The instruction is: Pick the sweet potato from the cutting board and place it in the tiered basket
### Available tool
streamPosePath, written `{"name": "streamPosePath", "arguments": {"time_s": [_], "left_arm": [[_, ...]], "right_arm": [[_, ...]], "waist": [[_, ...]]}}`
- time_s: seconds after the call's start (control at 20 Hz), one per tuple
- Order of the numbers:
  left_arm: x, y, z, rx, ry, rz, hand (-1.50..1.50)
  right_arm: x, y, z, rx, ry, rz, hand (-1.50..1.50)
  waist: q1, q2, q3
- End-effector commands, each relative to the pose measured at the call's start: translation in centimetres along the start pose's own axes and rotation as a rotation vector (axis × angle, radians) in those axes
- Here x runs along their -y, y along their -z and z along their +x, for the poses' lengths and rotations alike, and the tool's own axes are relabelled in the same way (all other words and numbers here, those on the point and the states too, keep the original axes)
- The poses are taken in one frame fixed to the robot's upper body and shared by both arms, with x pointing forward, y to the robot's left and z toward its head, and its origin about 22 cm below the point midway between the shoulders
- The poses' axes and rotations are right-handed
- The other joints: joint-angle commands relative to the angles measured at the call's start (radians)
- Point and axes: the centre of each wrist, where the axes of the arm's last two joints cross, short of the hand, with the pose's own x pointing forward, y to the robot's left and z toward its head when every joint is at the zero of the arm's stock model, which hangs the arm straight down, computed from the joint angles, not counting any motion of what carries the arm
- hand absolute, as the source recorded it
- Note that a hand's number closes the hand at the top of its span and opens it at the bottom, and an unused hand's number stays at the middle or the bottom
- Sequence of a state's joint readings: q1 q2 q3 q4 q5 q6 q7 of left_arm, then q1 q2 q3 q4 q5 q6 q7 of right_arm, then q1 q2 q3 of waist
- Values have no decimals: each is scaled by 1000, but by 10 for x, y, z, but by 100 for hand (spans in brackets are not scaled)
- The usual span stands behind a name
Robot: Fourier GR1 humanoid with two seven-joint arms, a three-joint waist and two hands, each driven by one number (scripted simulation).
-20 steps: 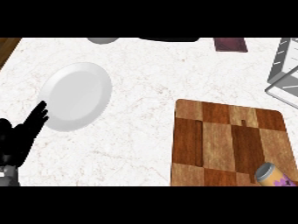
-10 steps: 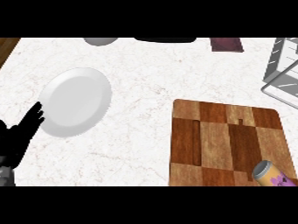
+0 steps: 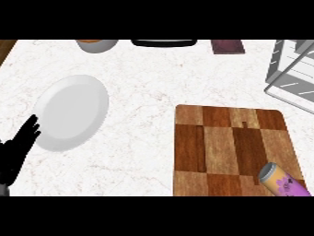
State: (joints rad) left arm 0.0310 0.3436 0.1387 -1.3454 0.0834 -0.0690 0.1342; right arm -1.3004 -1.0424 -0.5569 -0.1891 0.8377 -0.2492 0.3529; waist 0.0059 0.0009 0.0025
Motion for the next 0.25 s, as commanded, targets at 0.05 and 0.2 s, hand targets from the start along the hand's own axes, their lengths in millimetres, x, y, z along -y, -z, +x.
{"name": "streamPosePath", "arguments": {"time_s": [0.05, 0.2], "left_arm": [[-10, -7, -10, -32, -18, 34, 0], [5, -9, -8, -21, -9, 21, 0]], "right_arm": [[28, 15, -37, 33, 238, 24, -150], [41, 22, -71, 44, 265, 94, -150]], "waist": [[-39, -15, -1], [-42, -15, -2]]}}
